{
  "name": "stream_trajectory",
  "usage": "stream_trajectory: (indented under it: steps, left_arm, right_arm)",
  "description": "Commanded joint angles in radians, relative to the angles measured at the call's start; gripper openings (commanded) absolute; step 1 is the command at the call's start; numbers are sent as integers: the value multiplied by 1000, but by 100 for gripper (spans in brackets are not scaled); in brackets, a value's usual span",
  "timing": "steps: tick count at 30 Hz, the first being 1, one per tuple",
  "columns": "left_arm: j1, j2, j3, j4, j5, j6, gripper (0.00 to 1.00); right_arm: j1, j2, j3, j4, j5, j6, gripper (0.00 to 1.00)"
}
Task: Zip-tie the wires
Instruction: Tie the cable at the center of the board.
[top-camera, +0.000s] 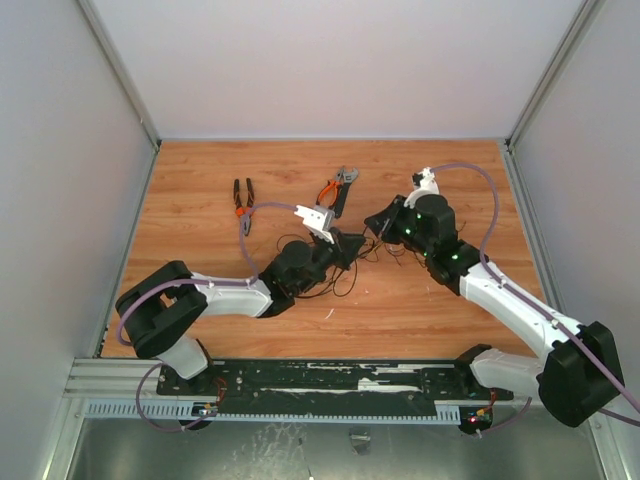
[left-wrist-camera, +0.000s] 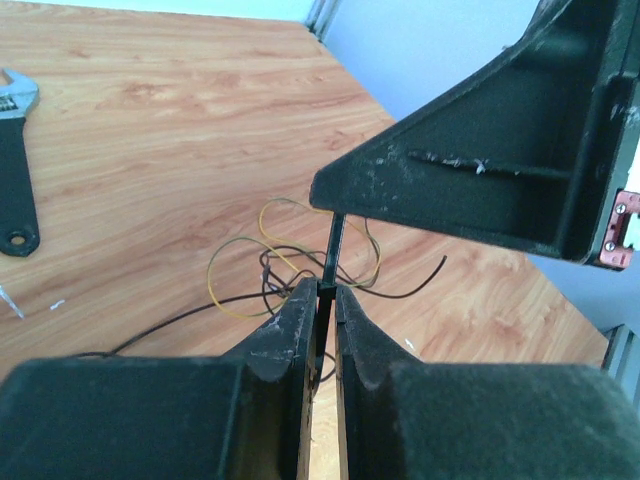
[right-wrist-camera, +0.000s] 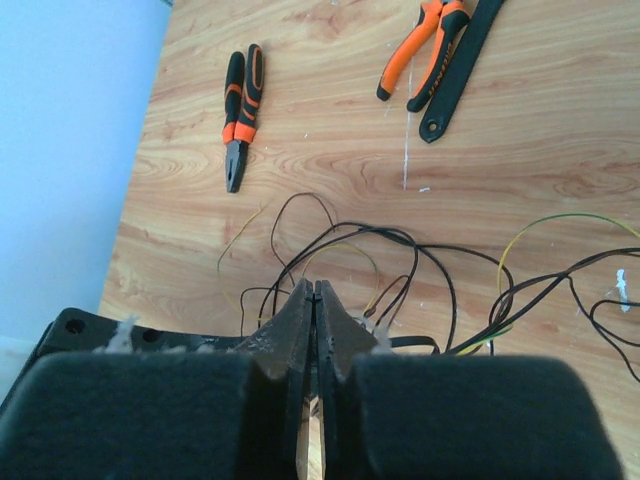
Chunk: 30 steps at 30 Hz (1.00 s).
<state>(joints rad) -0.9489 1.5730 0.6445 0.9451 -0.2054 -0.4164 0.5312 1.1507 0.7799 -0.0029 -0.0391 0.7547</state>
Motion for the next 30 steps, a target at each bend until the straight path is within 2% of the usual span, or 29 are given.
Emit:
stream_trajectory:
  steps: [1,30]
  left_arm:
    - [1,-10,-51,-67,-6,-10,0]
    - [-1,-8,-132,-57,-44,-23,0]
  right_arm:
    - [-27,-8,76,89,87,-41,0]
    - [-88,27,302,39,68,-137,0]
